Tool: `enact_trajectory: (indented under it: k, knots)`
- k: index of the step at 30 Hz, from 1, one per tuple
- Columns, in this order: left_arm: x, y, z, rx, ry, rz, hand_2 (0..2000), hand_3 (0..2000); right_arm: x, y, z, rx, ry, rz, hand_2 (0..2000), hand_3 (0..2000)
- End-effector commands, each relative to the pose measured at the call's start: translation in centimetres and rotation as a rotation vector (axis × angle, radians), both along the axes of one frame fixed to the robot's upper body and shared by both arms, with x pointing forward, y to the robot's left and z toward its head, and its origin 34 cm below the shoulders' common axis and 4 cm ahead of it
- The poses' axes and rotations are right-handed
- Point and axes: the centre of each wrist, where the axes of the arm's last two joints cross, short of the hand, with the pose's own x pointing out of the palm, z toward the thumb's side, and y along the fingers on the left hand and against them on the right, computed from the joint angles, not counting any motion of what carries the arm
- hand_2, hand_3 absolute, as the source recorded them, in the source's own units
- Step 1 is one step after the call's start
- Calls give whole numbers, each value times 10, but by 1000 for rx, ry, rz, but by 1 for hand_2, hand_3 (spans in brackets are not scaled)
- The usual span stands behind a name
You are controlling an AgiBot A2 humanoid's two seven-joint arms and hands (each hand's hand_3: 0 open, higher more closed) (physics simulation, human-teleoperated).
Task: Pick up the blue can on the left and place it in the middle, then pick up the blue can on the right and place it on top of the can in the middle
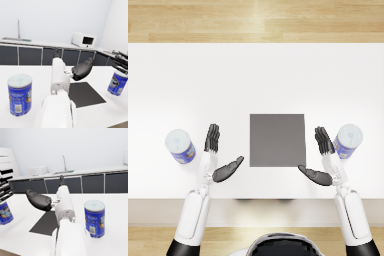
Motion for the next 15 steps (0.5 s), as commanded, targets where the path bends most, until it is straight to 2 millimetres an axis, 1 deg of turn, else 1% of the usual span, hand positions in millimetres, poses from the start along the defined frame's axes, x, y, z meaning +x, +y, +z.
enact_trajectory:
  k: [1, 15]
  knots:
    - [0, 0, 0, 0, 0, 0, 0, 0, 0, 0, 0, 0, 0, 0, 0, 0]
    - [0, 0, 0, 0, 0, 0, 0, 0, 0, 0, 0, 0, 0, 0, 0, 0]
